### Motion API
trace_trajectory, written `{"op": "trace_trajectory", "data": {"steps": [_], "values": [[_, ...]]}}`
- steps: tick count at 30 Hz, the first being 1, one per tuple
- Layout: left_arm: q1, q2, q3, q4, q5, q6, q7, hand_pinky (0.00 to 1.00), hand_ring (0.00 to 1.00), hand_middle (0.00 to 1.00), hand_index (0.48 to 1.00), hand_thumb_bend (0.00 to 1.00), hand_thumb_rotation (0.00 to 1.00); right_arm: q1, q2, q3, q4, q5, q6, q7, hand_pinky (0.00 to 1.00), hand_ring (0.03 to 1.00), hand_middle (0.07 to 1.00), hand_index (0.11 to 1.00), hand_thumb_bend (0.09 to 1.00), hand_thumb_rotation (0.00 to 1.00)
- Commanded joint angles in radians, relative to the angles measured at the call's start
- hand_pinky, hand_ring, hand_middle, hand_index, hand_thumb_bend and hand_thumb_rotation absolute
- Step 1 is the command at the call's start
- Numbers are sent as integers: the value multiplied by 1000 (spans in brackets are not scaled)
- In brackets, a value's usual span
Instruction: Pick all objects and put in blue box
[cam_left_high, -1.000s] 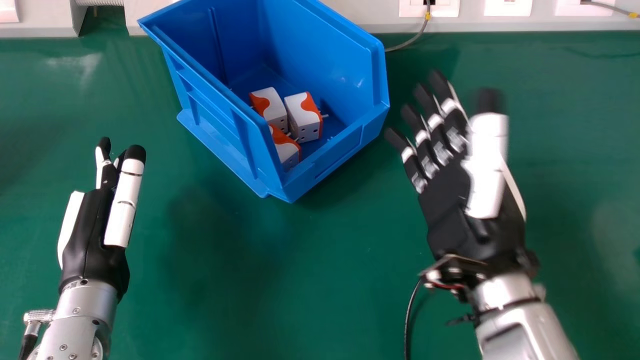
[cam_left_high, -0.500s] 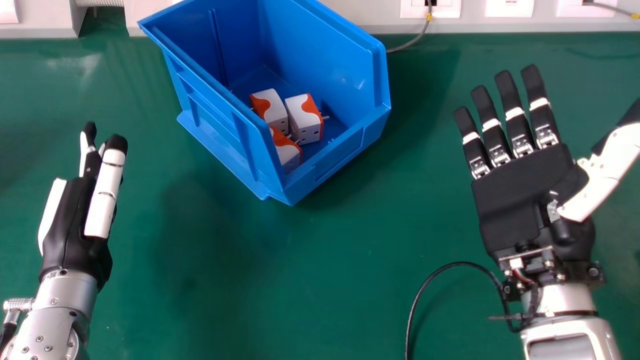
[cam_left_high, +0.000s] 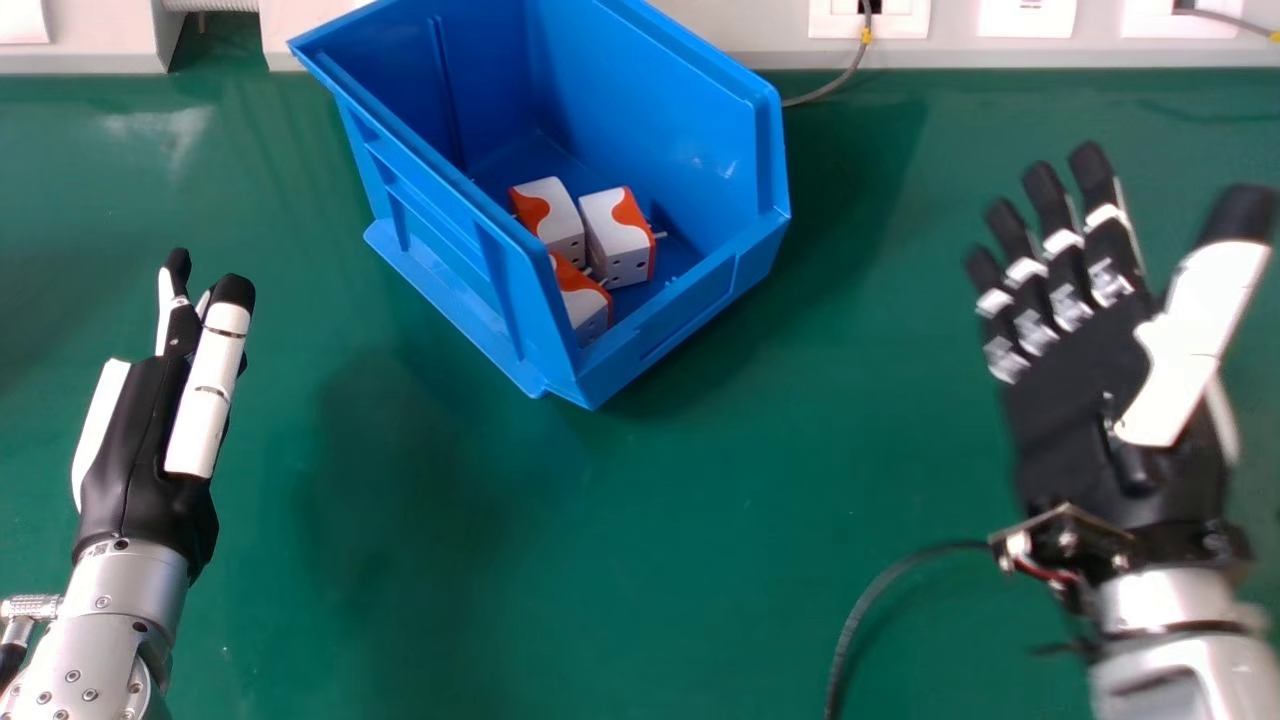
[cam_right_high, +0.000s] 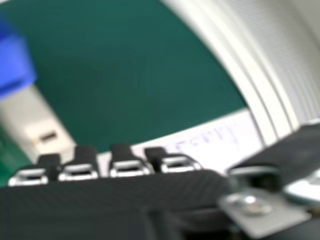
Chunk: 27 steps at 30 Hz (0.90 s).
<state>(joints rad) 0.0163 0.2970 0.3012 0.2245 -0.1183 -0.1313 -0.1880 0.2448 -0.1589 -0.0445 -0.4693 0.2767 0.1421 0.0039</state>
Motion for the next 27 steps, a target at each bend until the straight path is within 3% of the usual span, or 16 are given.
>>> {"op": "trace_trajectory", "data": {"steps": [1, 4, 7, 13, 18, 23, 27], "values": [[-14, 17, 3, 4, 1, -40, -6, 970, 990, 976, 982, 460, 940, 3, -81, -1, 1, -148, -28, 7, 1000, 1000, 1000, 1000, 565, 1000], [-10, 21, 4, 16, -1, -57, -15, 958, 983, 971, 975, 460, 925, 12, -151, 7, 45, -305, -52, 17, 982, 1000, 1000, 1000, 549, 1000], [-5, 27, 8, 21, -5, -69, -24, 951, 980, 968, 972, 460, 915, 9, -183, 10, 109, -396, -100, 24, 968, 1000, 1000, 1000, 543, 1000], [-1, 31, 16, 57, -6, -116, -31, 928, 967, 960, 959, 456, 876, 1, -131, 4, 246, -413, -227, 0, 978, 1000, 1000, 1000, 577, 1000], [5, 26, 11, 76, -6, -164, -32, 916, 962, 957, 953, 462, 861, 2, -105, 2, 266, -441, -267, -15, 981, 1000, 1000, 1000, 580, 1000], [26, 28, 10, 86, -8, -211, -41, 899, 953, 951, 945, 490, 843, 22, -96, -1, 267, -472, -287, -22, 980, 1000, 1000, 1000, 579, 1000], [56, 29, 8, 73, 4, -234, -34, 891, 949, 947, 941, 500, 833, 45, -94, -2, 276, -483, -317, -17, 965, 1000, 1000, 1000, 585, 1000]]}}
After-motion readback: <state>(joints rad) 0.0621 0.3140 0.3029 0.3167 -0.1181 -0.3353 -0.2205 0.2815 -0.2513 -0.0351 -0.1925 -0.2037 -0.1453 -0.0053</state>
